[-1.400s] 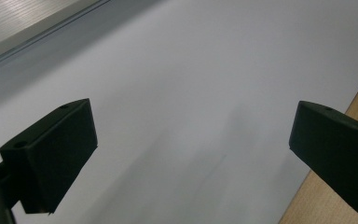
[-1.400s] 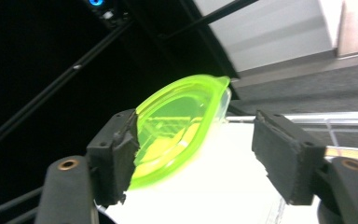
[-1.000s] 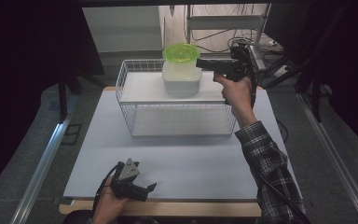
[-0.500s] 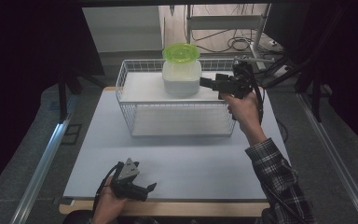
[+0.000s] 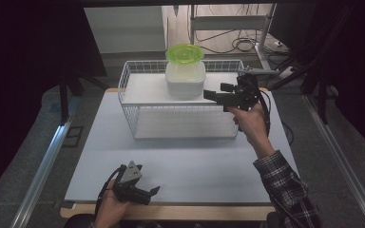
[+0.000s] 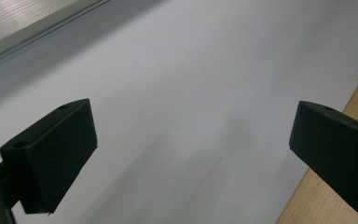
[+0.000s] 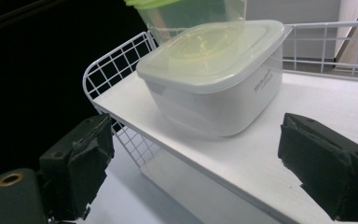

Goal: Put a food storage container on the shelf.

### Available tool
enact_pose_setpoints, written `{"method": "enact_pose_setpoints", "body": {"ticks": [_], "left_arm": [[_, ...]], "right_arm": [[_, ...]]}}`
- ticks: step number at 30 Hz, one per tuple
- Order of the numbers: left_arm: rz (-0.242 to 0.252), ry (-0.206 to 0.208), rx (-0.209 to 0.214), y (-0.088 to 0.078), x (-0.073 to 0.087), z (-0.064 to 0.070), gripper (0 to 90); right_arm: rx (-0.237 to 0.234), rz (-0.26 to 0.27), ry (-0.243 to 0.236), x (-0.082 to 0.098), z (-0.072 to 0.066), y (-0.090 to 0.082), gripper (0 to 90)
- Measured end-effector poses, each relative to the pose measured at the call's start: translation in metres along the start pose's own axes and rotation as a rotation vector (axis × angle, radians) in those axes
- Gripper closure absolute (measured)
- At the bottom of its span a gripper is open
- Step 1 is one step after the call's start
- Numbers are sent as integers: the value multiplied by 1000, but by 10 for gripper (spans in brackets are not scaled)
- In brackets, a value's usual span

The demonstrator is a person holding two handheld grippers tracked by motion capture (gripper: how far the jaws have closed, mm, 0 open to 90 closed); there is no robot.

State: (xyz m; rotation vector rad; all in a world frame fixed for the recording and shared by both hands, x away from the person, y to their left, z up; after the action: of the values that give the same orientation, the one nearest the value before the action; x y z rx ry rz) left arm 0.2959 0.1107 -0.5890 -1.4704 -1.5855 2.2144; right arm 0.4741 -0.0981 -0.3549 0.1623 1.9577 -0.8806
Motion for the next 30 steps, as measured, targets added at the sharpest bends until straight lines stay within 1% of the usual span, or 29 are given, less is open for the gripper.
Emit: {"method": "enact_pose_setpoints", "body": {"ticks": [4, 5, 8, 11, 16, 19, 25, 30], "left_arm": [[4, -5, 4, -1, 0, 0, 5], [5, -7, 7, -1, -1, 0, 5], [6, -7, 8, -1, -1, 0, 5], [7, -8, 12, -1, -1, 1, 5], [10, -8, 13, -2, -1, 0, 5], [12, -10, 18, -2, -1, 0, 5], [12, -10, 23, -3, -2, 1, 5], [13, -9, 24, -3, -2, 1, 5]], "right_arm": [[-3, -3, -14, 4, -3, -1, 100], [0, -7, -24, 7, -4, -1, 96], [5, -9, -33, 10, -6, -2, 92], [12, -12, -55, 16, -9, -3, 87], [11, -13, -67, 25, -10, -4, 82], [7, -16, -66, 28, -11, -4, 79], [22, -28, -92, 42, -12, -1, 69], [26, -35, -99, 49, -12, 0, 66]]}}
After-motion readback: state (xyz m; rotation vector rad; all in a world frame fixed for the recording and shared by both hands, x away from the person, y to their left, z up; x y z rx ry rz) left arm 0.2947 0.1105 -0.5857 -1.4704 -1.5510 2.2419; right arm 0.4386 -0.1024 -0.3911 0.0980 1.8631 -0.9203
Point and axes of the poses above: each handheld gripper's, and its own axes: y roughly forward along the jaws, x roughly out of its underside, z roughly to its right, the point moved 10 cm from there along y, roughly forward along the jaws, and after that the axes turned 11 degrees about -z, right-handed, at the moved point
